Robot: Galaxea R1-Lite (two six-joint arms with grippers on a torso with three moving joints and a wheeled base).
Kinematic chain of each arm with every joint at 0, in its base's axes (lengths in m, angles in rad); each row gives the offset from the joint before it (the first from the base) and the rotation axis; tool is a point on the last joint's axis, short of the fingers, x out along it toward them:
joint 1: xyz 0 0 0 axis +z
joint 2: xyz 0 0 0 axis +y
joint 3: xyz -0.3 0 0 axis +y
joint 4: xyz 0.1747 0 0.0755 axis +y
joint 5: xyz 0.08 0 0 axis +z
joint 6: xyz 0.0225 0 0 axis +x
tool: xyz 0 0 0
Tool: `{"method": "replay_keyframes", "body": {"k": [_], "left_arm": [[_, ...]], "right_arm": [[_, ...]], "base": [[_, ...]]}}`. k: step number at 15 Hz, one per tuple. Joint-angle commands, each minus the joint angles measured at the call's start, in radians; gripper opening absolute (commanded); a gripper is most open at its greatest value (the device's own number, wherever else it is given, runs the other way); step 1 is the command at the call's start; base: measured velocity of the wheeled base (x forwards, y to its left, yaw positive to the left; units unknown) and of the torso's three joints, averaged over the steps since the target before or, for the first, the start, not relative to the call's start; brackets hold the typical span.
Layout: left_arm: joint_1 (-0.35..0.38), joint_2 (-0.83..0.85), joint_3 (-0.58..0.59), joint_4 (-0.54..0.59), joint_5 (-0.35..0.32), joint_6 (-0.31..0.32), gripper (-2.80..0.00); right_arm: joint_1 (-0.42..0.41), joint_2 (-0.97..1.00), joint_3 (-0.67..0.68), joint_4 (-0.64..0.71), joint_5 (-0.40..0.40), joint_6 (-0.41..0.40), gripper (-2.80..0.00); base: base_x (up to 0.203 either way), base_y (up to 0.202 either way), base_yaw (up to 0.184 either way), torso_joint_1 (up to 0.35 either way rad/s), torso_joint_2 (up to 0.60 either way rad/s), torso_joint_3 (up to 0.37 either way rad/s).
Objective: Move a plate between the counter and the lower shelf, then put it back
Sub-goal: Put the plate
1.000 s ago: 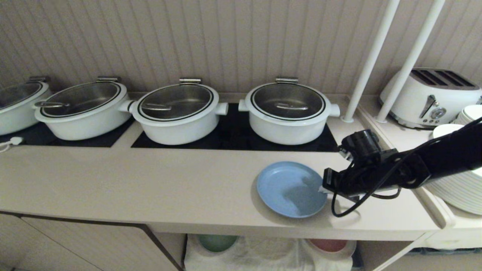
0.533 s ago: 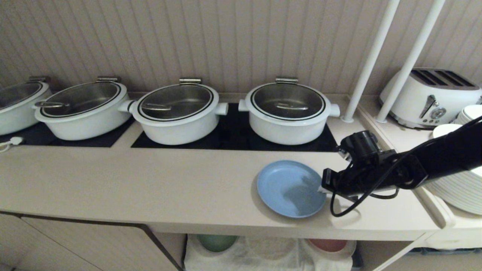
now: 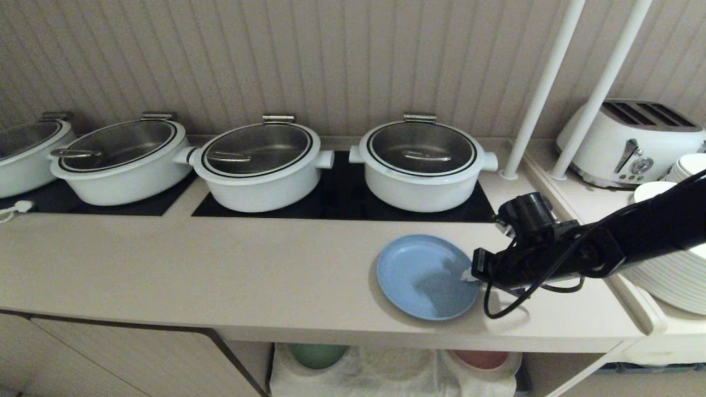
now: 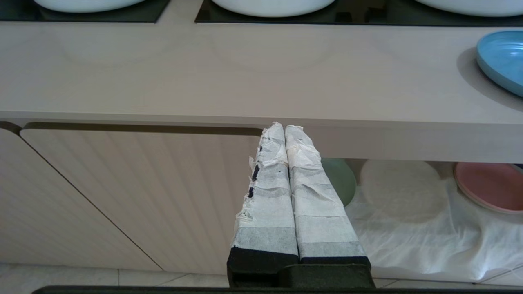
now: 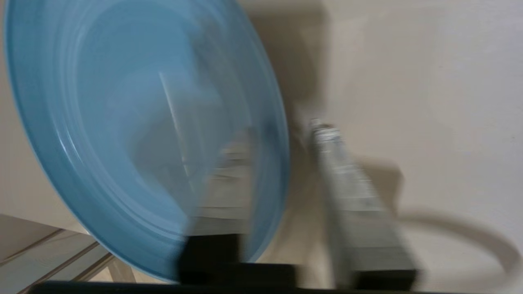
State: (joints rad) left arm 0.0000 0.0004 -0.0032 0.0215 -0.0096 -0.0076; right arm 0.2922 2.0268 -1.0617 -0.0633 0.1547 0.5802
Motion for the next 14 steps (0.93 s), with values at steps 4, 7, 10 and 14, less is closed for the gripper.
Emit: {"method": "replay_keyframes", "body": {"k": [4,7,10,14], "left_arm": [[0.000,0.000,0.000,0.000,0.000,-0.002,-2.80],[0.000,0.000,0.000,0.000,0.000,0.000,-2.80],[0.000,0.000,0.000,0.000,0.000,-0.002,-2.80],[0.000,0.000,0.000,0.000,0.000,0.000,-2.80]], "right_arm": [[0.000,-0.008,-0.001,-0.003,0.002,-0.001,0.00],[0.001,-0.028,0.002,-0.003,0.003,0.003,0.00],[0.002,-0.063,0.010,0.009,0.003,0.003,0.00],[0.002,-0.121,0.034,0.007,0.003,0.000,0.00]], "base": [[0.000,0.000,0.000,0.000,0.00,0.000],[0.000,0.000,0.000,0.000,0.00,0.000],[0.000,0.000,0.000,0.000,0.00,0.000],[0.000,0.000,0.000,0.000,0.00,0.000]]}}
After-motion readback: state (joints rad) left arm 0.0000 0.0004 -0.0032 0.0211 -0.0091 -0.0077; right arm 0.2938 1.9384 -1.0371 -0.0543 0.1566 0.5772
